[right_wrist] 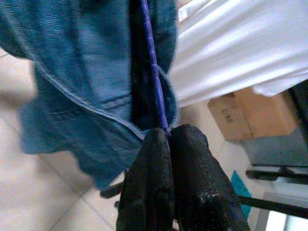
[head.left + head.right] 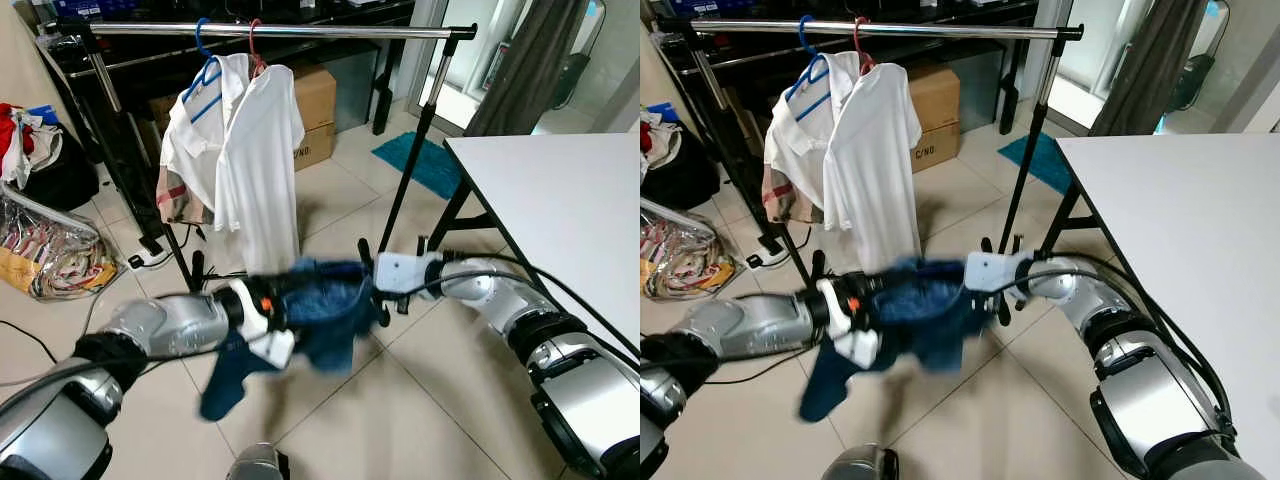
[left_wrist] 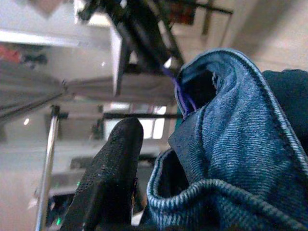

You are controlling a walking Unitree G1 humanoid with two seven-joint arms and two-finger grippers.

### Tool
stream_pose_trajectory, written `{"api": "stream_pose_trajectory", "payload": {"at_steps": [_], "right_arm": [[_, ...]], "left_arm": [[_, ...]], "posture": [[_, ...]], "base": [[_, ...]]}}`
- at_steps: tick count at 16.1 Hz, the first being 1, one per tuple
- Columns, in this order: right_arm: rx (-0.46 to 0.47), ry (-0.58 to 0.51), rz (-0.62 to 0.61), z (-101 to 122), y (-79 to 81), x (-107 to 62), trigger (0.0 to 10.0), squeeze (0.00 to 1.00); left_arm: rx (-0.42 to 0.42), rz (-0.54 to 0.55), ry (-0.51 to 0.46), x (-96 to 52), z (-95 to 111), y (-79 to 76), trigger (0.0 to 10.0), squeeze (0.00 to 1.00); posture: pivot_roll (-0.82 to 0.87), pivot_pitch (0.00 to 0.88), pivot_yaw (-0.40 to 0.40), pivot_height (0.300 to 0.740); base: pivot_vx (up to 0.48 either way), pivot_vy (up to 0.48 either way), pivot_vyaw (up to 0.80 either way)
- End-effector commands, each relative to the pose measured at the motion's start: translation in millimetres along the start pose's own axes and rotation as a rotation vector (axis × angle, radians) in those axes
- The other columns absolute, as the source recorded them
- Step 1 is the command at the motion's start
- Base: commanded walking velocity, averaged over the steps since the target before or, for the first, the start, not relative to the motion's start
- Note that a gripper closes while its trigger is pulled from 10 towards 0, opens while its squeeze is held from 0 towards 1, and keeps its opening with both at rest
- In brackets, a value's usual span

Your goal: Hang hanger

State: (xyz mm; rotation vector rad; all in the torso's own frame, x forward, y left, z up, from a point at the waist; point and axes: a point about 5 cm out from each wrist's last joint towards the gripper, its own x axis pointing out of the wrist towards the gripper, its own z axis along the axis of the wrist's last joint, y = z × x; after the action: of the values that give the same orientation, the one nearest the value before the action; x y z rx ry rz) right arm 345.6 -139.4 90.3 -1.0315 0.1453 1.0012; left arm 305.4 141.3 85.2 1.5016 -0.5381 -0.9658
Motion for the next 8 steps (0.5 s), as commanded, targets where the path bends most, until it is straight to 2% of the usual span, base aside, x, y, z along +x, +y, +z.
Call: {"api": "stream_pose_trajectory", "payload": {"at_steps": [1, 2, 4, 6, 7, 8], "right_arm": [[-0.015, -0.022, -0.066, 2, -14.4, -6.3, 0.0, 0.05], [-0.02, -0.026, -0.075, 3, -15.6, -7.1, 0.0, 0.05], [-0.06, -0.073, -0.192, 9, -26.8, -12.4, 0.0, 0.05], [-0.08, -0.11, -0.298, 14, -34.8, -15.6, 0.0, 0.05], [-0.092, -0.133, -0.375, 18, -40.1, -17.5, 0.0, 0.06], [-0.098, -0.15, -0.431, 21, -43.9, -19.0, 0.0, 0.06]], "left_arm": [[-0.009, 0.023, 0.029, -1.3, -5, 3.6, 0.0, 0.0], [-0.013, 0.026, 0.04, -2.0, -6, 3.8, 0.0, 0.0], [-0.085, 0.09, 0.156, -5.2, -21, 9.4, 0.0, 0.0], [-0.142, 0.125, 0.223, -5.2, -28, 12.5, 0.3, 0.0], [-0.171, 0.136, 0.241, -3.4, -29, 13.0, 2.7, 0.0], [-0.191, 0.142, 0.25, -1.6, -30, 13.1, 3.5, 0.0]], "posture": [[0.28, 0.011, -0.003, 0.74], [0.28, 0.009, -0.003, 0.74], [0.27, 0.008, -0.001, 0.74], [0.27, 0.006, -0.002, 0.74], [0.27, 0.004, -0.001, 0.74], [0.26, 0.003, 0.0, 0.74]], "base": [[0.0, 0.0, 0.0], [0.0, 0.0, 0.0], [0.0, 0.0, 0.0], [0.0, 0.0, 0.0], [0.0, 0.0, 0.0], [0.0, 0.0, 0.0]]}}
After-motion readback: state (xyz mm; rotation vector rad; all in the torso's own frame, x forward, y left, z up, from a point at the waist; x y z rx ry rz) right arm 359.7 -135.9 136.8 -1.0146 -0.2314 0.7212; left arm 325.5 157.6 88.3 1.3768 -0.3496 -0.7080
